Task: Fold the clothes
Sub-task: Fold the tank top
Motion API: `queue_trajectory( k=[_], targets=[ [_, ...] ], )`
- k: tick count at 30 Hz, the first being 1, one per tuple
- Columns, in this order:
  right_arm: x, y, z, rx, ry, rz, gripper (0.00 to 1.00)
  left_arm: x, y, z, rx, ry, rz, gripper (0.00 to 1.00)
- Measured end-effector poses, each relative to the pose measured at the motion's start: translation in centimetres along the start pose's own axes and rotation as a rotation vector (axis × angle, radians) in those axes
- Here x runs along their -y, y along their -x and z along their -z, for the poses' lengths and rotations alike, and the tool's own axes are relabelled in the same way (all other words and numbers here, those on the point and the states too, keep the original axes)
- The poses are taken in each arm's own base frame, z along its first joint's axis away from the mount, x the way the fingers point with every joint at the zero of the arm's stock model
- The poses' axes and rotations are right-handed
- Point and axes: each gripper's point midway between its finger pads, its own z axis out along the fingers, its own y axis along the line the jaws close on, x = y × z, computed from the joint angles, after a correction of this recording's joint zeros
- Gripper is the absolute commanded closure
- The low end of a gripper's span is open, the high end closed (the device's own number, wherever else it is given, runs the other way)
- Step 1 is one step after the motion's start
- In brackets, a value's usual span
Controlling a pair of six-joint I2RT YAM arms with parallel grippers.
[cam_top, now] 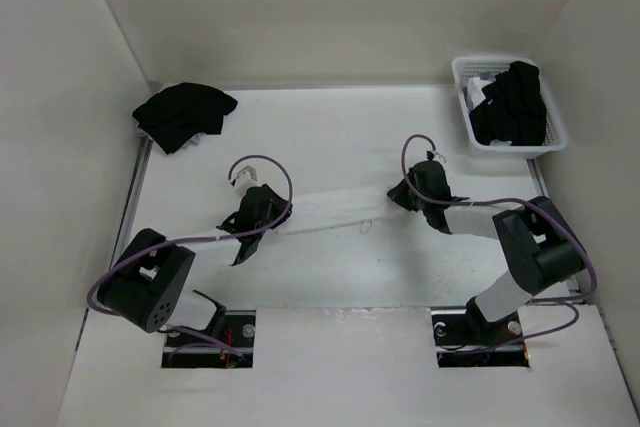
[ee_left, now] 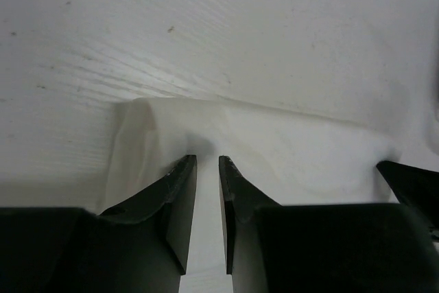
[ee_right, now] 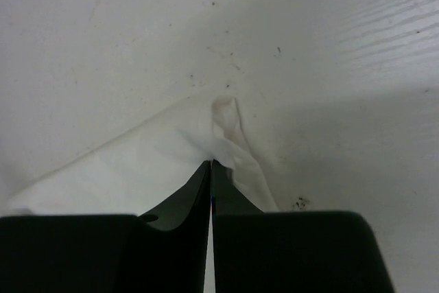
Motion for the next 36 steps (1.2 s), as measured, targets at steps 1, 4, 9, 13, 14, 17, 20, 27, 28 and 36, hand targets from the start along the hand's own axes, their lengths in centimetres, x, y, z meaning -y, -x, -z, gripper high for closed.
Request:
queue_trajectory(
  k=[1,4,9,13,14,17,20,27,28,36],
  targets=[
    [0.3,0.0,-0.2,0.004,-0.004,-0.016,0.95,-0.7,0.0,0.0,0.002,0.011,0.004,0.82],
    [0.9,-0.6,-0.2,0.004,-0.007,-0.06,0.95,-2.8,0.1,0.1,0.016,0.045,0.023,0.82],
    [0.5,-2.5,0.7,-0.012,0.022,-0.096,0.92,-4.2,1.2,0.3,0.051,0.059,0.049,0.82],
    [-0.8,-2.9,3.2,-0.004,0.071,-0.089,0.66,-4.0,2.5,0.6,0.075,0.042,0.042,0.81],
    [-1.4,-2.3,4.0,0.017,0.091,-0.084,0.6,-3.7,2.7,0.8,0.081,0.031,0.038,0.81],
    [-3.0,-0.1,6.0,0.093,0.149,-0.073,0.53,-2.3,3.4,1.3,0.086,-0.016,0.022,0.8],
    [-3.3,0.6,6.5,0.121,0.16,-0.059,0.48,-0.6,4.2,1.9,0.101,-0.067,0.005,0.79],
    [1.2,-4.1,4.4,-0.031,0.026,-0.046,0.41,0.8,4.6,2.6,0.099,-0.117,-0.014,0.79],
    [1.0,-4.1,4.4,-0.032,0.031,-0.052,0.42,0.8,4.5,2.7,0.095,-0.118,-0.016,0.79],
    [0.2,-5.2,3.1,-0.076,0.072,-0.129,0.77,1.9,4.9,3.5,0.099,-0.163,-0.019,0.77]
  ],
)
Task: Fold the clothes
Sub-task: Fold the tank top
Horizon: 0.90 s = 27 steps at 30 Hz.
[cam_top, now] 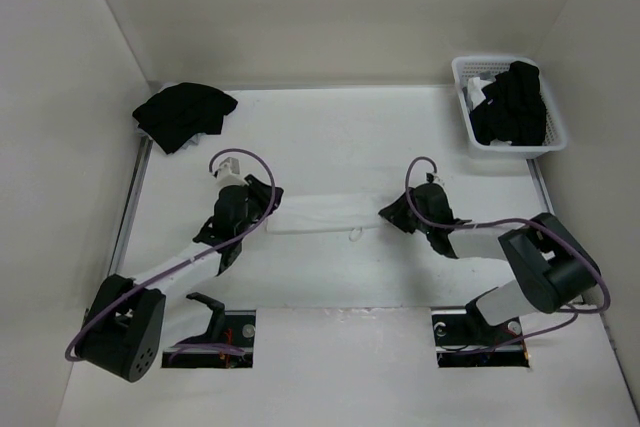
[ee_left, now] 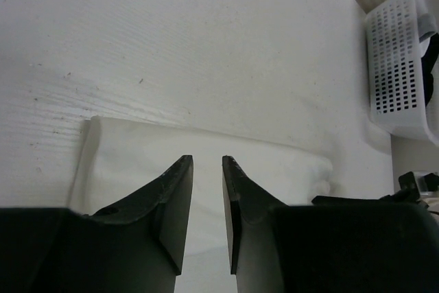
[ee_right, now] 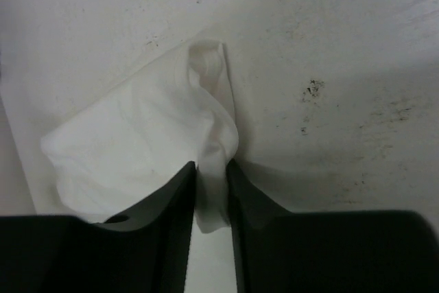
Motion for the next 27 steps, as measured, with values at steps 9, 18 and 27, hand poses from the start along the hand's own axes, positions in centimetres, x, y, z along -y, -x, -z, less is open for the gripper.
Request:
queue_trajectory(
  k=[9,18,27],
  targets=[
    [1.5,0.0,3.0,0.05,0.008,-0.083,0.91,1.2,0.0,0.5,0.002,-0.039,-0.004,0.76],
    [-4.0,4.6,9.6,0.216,0.056,0.11,0.88,2.6,-1.9,0.9,-0.049,-0.081,-0.027,0.75],
    [-10.1,0.5,7.6,0.063,-0.014,0.432,0.87,3.0,-2.1,1.1,-0.053,-0.094,-0.024,0.75]
  ],
)
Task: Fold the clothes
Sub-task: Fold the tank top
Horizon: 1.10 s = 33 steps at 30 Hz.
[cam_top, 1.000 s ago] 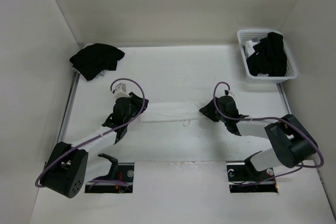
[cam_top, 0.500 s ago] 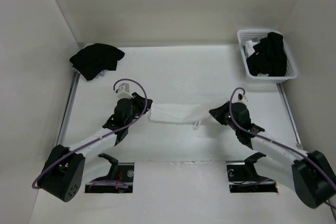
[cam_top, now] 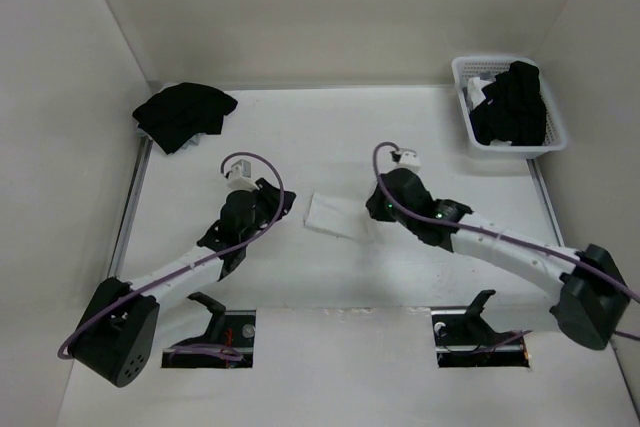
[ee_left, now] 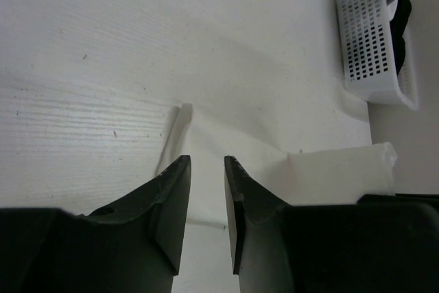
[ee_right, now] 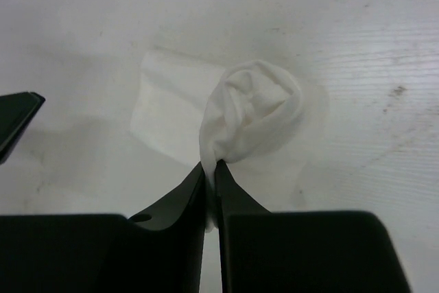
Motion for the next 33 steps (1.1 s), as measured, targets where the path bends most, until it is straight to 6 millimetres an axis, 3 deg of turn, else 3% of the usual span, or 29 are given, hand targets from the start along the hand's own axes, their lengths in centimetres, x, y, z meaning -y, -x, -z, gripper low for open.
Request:
queue_trajectory(
  k=[10,15,19,22,25,27,30,33],
  targets=[
    [-7.8,-5.3,-6.0,-0.179,-0.011,0.259,0.84,-0.6,1.4,0.9,0.05,-0.009,0.02,0.74],
    [-9.2,-7.8,-9.4,-0.23,-0.027,0.295,0.47,-1.0,2.0,1.1,0.065,-0.008,0.029,0.73],
    [-8.9,-8.2,-9.6,-0.229,-0.023,0.277,0.42,-0.9,1.8,1.1,0.058,-0.012,0.031,0.73],
    [-9.0,-6.7,-7.5,-0.17,0.035,0.229,0.47,-0.3,1.1,0.8,0.032,-0.022,0.022,0.73],
    [-8.4,-4.0,-4.2,-0.081,0.118,0.15,0.78,1.7,-0.6,0.2,-0.028,-0.058,-0.004,0.73],
    [-7.5,-2.0,-2.9,-0.019,0.157,0.082,0.91,3.6,-2.3,-0.3,-0.076,-0.097,-0.026,0.74],
    [-5.2,-0.7,-3.6,0.02,0.169,-0.012,0.93,5.6,-5.1,-1.3,-0.145,-0.14,-0.053,0.74],
    [-2.2,-2.4,-6.0,-0.027,0.139,-0.066,0.93,5.9,-8.0,-2.4,-0.207,-0.145,-0.075,0.75]
  ],
)
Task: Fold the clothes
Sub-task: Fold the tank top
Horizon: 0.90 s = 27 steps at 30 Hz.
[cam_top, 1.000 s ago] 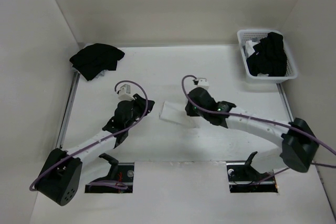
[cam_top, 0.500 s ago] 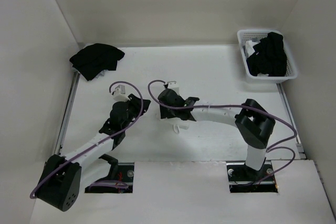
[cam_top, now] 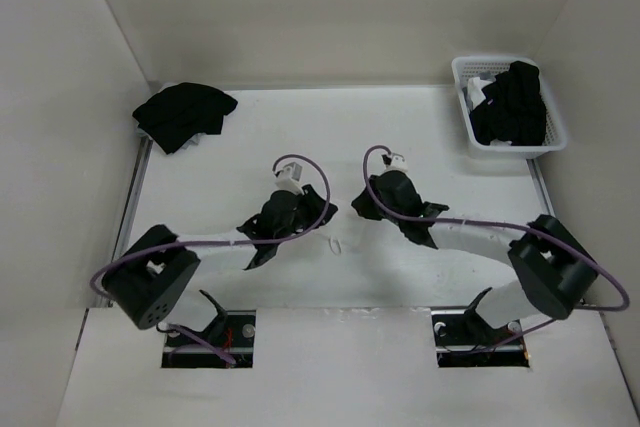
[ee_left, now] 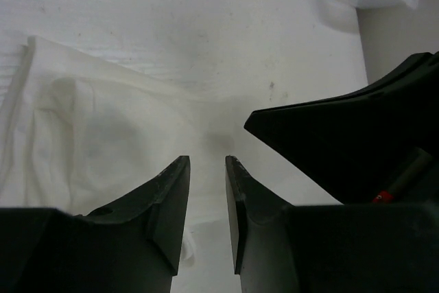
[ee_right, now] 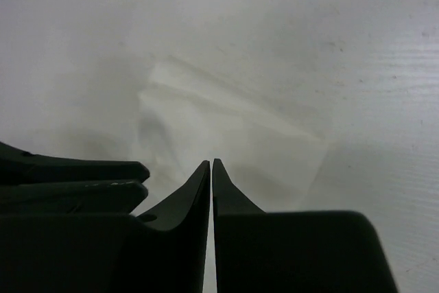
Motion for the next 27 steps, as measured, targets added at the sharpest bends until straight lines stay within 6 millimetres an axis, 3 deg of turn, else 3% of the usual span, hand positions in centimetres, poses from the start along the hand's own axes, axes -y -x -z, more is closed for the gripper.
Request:
queue_trajectory(
  k=[3,6,11,18,21,24,27],
  targets=[
    [2.5,-2.3,-1.7,-0.067,-0.017,-0.048,0.92,-1.9,-1.8,-1.2,-0.039,0.047,0.0,0.75],
    [3.8,-3.3,-3.4,-0.101,-0.011,-0.101,0.93,-3.8,-2.2,-1.8,-0.047,0.094,0.013,0.75],
    [5.1,-2.8,-4.9,-0.087,0.0,-0.168,0.93,-5.9,-2.2,-1.2,-0.029,0.127,0.03,0.75],
    [6.1,-2.1,-4.7,-0.06,0.019,-0.207,0.88,-7.8,-1.6,1.2,0.007,0.151,0.053,0.73],
    [5.8,-1.9,-4.4,-0.053,0.033,-0.207,0.87,-8.8,-1.0,1.7,0.024,0.171,0.067,0.67],
    [5.0,-0.8,-3.8,-0.031,0.058,-0.205,0.83,-8.2,0.2,2.8,0.054,0.155,0.073,0.62],
    [3.8,0.8,-2.8,0.005,0.092,-0.197,0.74,-5.4,2.5,4.2,0.12,0.077,0.065,0.59]
  ],
)
